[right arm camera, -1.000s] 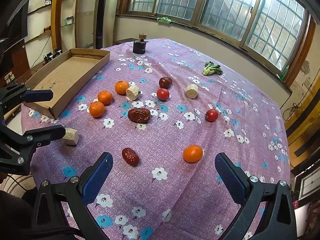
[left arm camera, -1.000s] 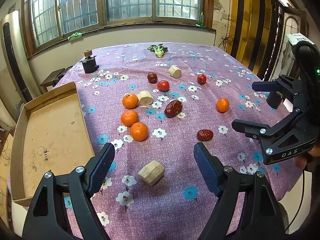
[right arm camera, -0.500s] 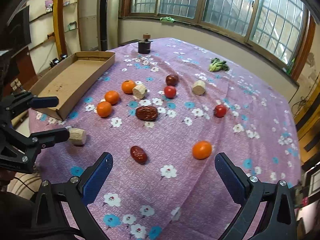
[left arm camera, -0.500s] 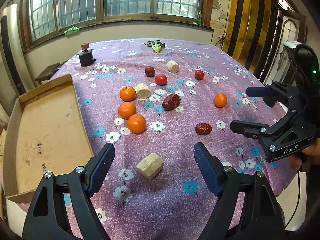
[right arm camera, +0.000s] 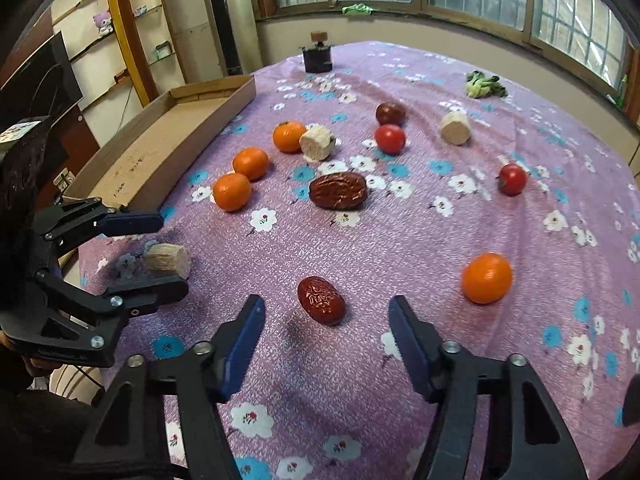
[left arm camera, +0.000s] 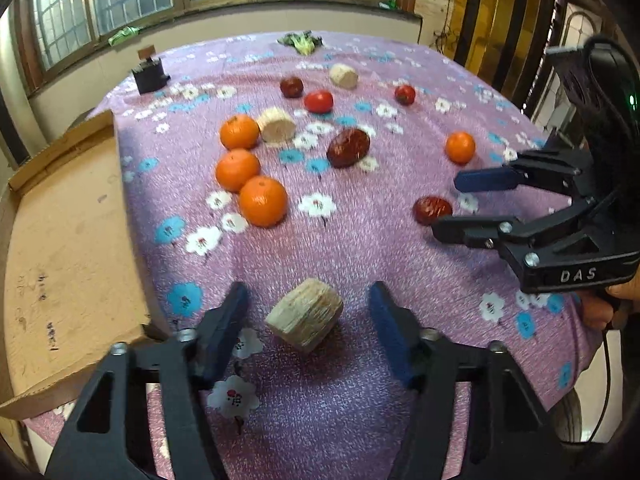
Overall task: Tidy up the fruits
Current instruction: 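Grasp the pale wooden block with the left tool while the right tool grasps a red date, then carry both items over the cardboard tray and open both tools to drop them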
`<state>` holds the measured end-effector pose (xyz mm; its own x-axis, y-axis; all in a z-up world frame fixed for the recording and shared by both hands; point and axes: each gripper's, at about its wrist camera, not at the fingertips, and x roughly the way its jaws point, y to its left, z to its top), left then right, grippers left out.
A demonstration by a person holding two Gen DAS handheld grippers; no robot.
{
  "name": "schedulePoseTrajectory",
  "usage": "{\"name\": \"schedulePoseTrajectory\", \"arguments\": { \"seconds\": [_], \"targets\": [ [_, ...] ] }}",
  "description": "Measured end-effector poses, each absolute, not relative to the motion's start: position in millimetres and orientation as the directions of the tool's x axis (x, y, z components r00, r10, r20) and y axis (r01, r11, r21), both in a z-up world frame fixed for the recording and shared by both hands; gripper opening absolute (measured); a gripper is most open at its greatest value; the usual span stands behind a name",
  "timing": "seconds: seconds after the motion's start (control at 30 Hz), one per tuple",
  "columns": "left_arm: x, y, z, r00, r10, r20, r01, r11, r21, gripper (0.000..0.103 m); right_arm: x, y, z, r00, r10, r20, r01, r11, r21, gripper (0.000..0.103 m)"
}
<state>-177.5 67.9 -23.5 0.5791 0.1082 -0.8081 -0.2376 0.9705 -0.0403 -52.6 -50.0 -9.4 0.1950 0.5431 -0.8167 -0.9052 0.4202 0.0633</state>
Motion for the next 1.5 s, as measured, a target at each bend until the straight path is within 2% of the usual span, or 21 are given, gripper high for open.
{"name": "schedulePoseTrajectory", "arguments": {
  "seconds": [0.03,0.13,0.17,0.23,0.27,0.3,0.8,1.5],
  "targets": [
    [-176,68,-28,0.568,0.1,-0.817,-0.233,0.972,-0.043,0.047,-52,-47,-13,0.195,0.535,-0.822,-0.906,0.42,0.058,0.06],
    [-176,66,-28,0.58,0.114,-0.807,-0.219,0.976,-0.02,0.041,-51,-42,-21,0.19,0.517,-0.835,-0.908,0.416,0.051,0.051],
    [-176,66,-28,0.581,0.116,-0.805,-0.219,0.976,-0.018,0.036,-51,-42,-21,0.2,0.517,-0.832,-0.908,0.417,0.04,0.049],
    [-176,68,-27,0.584,0.11,-0.804,-0.219,0.975,-0.026,0.035,-53,-41,-21,0.219,0.512,-0.831,-0.908,0.419,0.019,0.04],
    [-177,69,-27,0.586,0.105,-0.804,-0.219,0.975,-0.032,0.035,-53,-41,-21,0.225,0.512,-0.829,-0.907,0.42,0.014,0.029],
    [-178,69,-27,0.586,0.103,-0.803,-0.22,0.975,-0.035,0.035,-53,-42,-20,0.221,0.515,-0.828,-0.907,0.421,0.02,0.027],
    [-195,75,4,0.641,0.116,-0.759,-0.243,0.968,-0.058,0.035,-62,-48,7,0.205,0.573,-0.793,-0.902,0.425,0.074,0.027],
    [-243,142,32,0.659,0.241,-0.712,-0.412,0.908,-0.073,0.035,-101,18,37,0.078,0.671,-0.737,-0.947,0.282,0.156,0.027]
  ]
}}
